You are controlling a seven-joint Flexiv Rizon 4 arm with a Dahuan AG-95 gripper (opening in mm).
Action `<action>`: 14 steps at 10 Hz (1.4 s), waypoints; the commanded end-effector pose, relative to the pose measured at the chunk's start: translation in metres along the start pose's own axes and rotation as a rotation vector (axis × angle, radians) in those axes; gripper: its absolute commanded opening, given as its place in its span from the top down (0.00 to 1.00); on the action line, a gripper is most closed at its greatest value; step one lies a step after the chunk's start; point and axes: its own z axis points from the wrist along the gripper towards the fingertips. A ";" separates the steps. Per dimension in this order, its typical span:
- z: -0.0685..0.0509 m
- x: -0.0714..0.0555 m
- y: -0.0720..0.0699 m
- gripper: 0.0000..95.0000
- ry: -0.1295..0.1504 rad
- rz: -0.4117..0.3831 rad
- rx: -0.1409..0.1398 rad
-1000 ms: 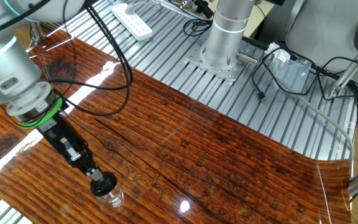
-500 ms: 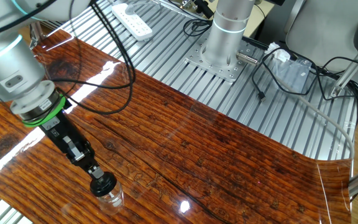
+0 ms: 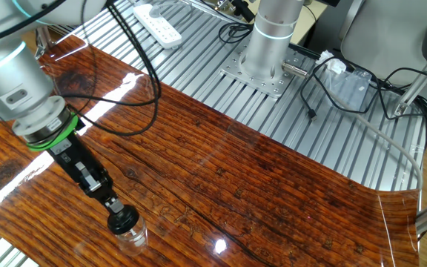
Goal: Screw the lid onto the jar
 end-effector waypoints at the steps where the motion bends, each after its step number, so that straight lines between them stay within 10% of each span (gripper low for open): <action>1: -0.002 -0.001 0.002 1.00 0.003 0.000 -0.001; 8: -0.012 0.010 0.017 1.00 -0.025 0.000 0.030; 9: -0.014 0.011 0.018 1.00 -0.056 -0.033 0.078; 14: -0.019 0.014 0.022 1.00 -0.108 -0.072 0.151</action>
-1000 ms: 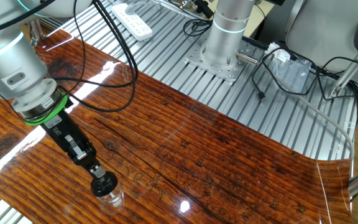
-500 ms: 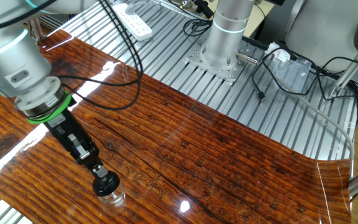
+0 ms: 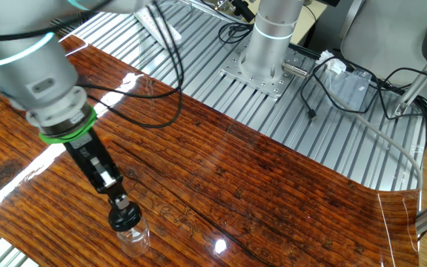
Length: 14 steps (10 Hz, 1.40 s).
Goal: Screw the lid onto the jar
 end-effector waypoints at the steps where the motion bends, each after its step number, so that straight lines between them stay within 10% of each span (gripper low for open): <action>1: -0.001 0.001 0.003 1.00 -0.016 -0.020 0.038; 10: -0.002 0.012 0.023 1.00 -0.075 -0.134 0.212; 14: 0.006 0.010 0.024 1.00 -0.073 -0.150 0.238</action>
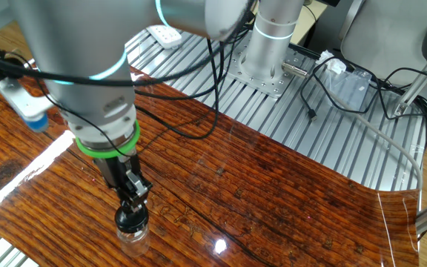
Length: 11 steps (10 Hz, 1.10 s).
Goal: Screw the lid onto the jar
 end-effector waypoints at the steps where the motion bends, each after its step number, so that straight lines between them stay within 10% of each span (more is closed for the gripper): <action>1: 0.002 -0.001 0.001 1.00 -0.008 -0.013 0.023; 11: 0.009 -0.009 0.007 1.00 -0.023 -0.033 0.045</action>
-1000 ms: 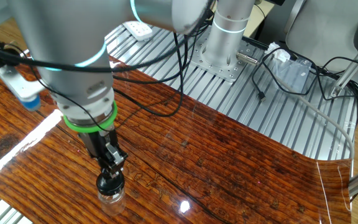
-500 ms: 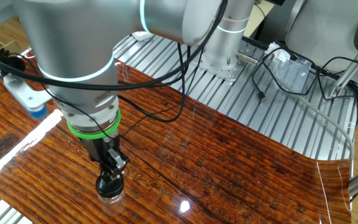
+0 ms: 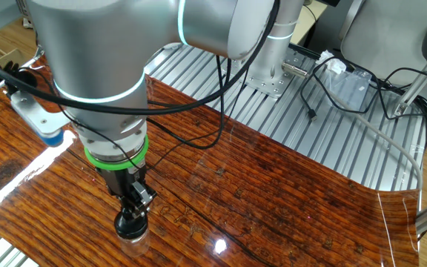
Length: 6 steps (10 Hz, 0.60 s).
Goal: Screw the lid onto the jar
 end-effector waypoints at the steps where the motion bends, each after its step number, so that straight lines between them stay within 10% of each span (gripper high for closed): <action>1: 0.002 -0.003 0.002 1.00 -0.001 -0.006 0.003; 6: 0.004 -0.004 0.004 1.00 -0.016 -0.039 0.058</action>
